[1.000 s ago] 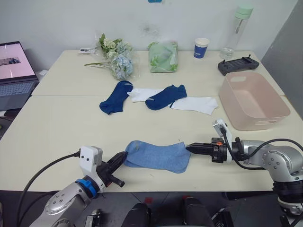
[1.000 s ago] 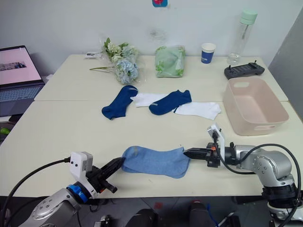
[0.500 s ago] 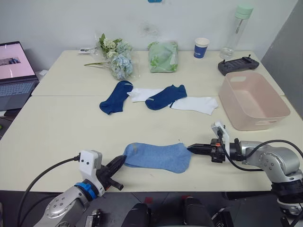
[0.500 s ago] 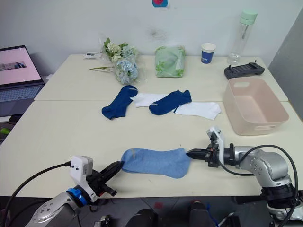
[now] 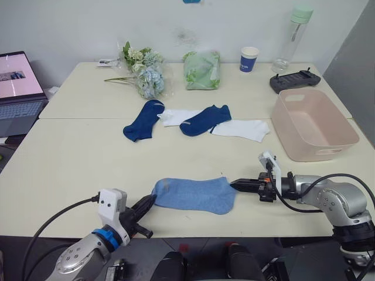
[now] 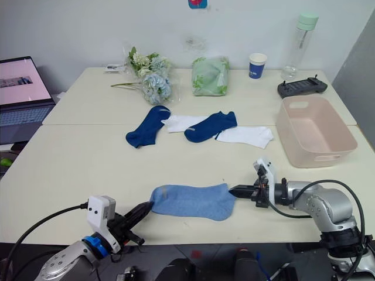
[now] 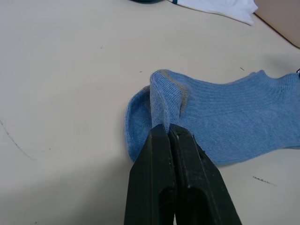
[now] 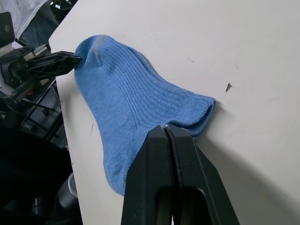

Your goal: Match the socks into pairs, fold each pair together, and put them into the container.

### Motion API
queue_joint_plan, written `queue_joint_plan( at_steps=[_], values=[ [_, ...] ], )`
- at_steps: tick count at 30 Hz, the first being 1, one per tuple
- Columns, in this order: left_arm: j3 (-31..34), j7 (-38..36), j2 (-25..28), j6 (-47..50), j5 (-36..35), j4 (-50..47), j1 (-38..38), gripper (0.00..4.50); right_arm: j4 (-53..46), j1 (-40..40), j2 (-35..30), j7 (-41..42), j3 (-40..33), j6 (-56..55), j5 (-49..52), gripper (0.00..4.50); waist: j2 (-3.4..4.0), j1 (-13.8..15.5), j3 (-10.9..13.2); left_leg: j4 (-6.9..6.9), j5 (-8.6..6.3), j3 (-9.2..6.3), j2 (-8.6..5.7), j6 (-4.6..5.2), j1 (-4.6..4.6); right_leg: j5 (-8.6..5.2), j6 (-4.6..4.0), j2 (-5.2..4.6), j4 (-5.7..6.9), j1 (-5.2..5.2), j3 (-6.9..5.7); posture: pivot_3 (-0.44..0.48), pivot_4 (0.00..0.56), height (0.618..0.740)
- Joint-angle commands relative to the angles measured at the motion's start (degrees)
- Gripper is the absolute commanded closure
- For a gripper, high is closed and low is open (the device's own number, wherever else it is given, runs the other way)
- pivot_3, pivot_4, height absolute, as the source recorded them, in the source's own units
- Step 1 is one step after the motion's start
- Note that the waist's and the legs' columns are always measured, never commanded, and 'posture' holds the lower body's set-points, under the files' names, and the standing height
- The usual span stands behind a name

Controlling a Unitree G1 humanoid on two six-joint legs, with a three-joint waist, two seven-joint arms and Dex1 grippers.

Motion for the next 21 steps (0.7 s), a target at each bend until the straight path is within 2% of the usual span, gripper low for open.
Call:
queue_joint_plan(
  at_steps=[1,3,7,12,14,16,18,21],
  values=[
    [0.2,0.0,0.2,-1.7,0.4,-1.2,0.2,4.31,-0.8,-0.9,-0.5,1.1,-0.7,-1.7,0.0,4.08,0.0,0.0,0.0,0.0,0.0,0.0,0.0,0.0,0.0,0.0,0.0,0.0,0.0,0.0,0.0,0.0,0.15,0.74],
    [0.6,-0.3,0.3,-2.0,0.3,-0.9,0.3,3.91,-1.0,-1.1,-0.6,1.2,-1.2,-2.4,-0.1,3.57,0.0,0.0,0.0,0.0,0.0,0.0,0.0,0.0,0.0,0.0,0.0,0.0,0.0,0.0,0.01,0.0,0.15,0.74],
    [2.8,-1.0,1.6,-2.3,-0.5,-1.4,0.9,2.65,-1.3,-1.5,-1.3,1.0,-3.1,-5.4,-0.9,2.11,0.0,0.0,0.0,0.0,0.0,-0.01,0.0,0.0,0.0,0.0,0.0,0.0,0.0,0.0,0.0,0.0,0.15,0.74],
    [9.5,-4.6,8.1,0.5,-4.2,-0.9,0.7,1.07,-3.3,-3.4,-1.4,0.7,-3.8,-8.9,-2.1,0.35,0.01,-0.1,0.0,-0.03,0.0,0.0,0.0,0.0,0.01,0.0,0.0,0.03,0.0,-0.02,-0.01,0.0,0.15,0.74],
    [12.1,-6.6,11.1,1.1,-6.1,-0.2,-0.6,1.07,-4.2,-4.5,-1.3,0.9,-3.0,-10.7,-3.0,0.35,0.01,-0.1,0.0,-0.04,0.0,0.0,0.0,0.0,0.01,-0.01,-0.01,0.03,0.01,-0.02,-0.04,0.0,0.15,0.74],
    [12.9,-6.8,12.8,1.3,-7.6,0.2,-5.0,1.07,-4.8,-6.0,0.4,-0.2,-2.1,-12.7,-3.8,0.35,0.01,-0.1,0.0,-0.04,0.0,-0.02,0.0,0.0,0.0,-0.01,-0.01,0.03,0.0,-0.01,-0.06,0.0,0.15,0.74],
    [10.1,-7.1,14.0,0.0,-5.3,0.5,-8.9,1.07,-5.5,-6.2,1.0,0.7,1.5,-17.3,-7.6,0.35,0.0,0.0,0.0,-0.03,0.01,-0.03,0.0,-0.01,0.01,0.0,-0.01,0.03,0.01,0.0,-0.07,0.0,0.15,0.74],
    [1.5,-8.4,14.2,-3.3,0.9,1.0,-13.2,1.68,-5.3,-3.9,2.8,1.7,7.3,-24.7,-13.5,0.92,-0.01,0.0,0.0,-0.04,0.01,-0.03,-0.03,-0.03,0.02,-0.01,0.0,0.02,-0.06,0.03,-0.1,0.0,0.15,0.74]
  ],
)
